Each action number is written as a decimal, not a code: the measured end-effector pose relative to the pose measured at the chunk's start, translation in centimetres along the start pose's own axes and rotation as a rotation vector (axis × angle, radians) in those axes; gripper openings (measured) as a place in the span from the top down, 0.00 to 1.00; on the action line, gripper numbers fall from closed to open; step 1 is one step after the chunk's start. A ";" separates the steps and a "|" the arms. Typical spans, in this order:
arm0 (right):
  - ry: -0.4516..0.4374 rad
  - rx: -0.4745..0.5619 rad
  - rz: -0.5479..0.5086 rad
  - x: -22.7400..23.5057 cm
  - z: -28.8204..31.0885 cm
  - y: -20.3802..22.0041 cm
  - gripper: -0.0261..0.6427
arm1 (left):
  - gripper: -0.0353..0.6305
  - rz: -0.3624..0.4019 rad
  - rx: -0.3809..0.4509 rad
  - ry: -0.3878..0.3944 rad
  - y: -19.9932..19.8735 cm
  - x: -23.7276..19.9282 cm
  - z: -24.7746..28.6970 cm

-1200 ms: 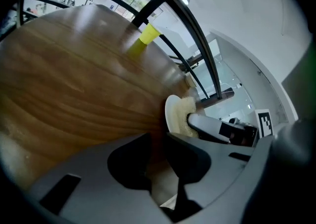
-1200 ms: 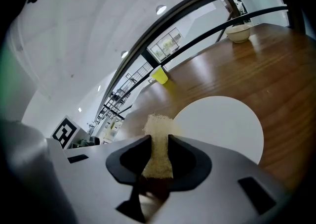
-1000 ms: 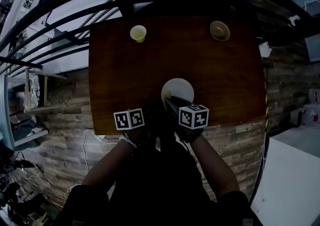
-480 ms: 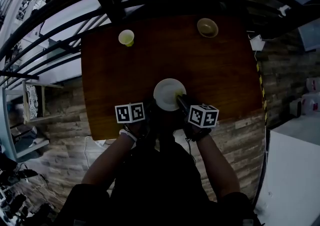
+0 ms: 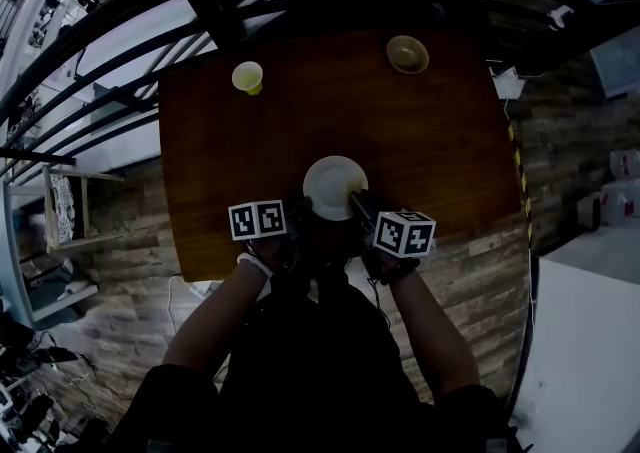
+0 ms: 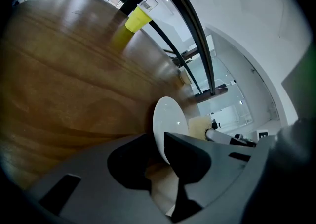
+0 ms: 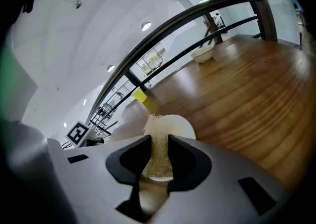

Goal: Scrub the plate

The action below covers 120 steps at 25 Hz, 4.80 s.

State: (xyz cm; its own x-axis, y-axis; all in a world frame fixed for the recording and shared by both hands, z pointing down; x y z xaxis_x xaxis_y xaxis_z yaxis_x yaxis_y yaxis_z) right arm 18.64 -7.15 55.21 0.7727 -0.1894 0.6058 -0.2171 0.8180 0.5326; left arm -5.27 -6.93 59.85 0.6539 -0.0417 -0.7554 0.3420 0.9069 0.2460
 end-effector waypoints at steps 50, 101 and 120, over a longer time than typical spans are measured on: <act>-0.131 -0.153 -0.041 -4.5 2.2 4.8 0.79 | 0.86 -0.016 -0.016 0.001 -0.5 -0.3 0.5; -0.134 0.231 -0.303 -12.5 -9.3 -3.4 0.79 | 0.86 0.963 0.537 0.060 -4.0 17.7 -15.8; -0.105 0.422 -0.491 -15.1 -11.5 -4.5 0.79 | 0.86 0.979 0.549 0.127 -1.5 19.7 -15.1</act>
State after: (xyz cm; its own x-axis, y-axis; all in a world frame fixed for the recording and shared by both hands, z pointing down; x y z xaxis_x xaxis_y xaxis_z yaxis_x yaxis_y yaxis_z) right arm 14.82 -1.73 36.80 0.7840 -0.5560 0.2762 -0.0861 0.3433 0.9353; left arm -3.07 -2.78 35.46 0.7410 0.6569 -0.1395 -0.0092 0.2177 0.9760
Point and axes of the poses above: the fingertips, and each gripper's own axes: z forward along the fingers, x to its right, y out of its underside, the point moved 10 cm from there along -z, backward along the fingers, and after that the axes turned 2 degrees about x, right-handed, at the moved point
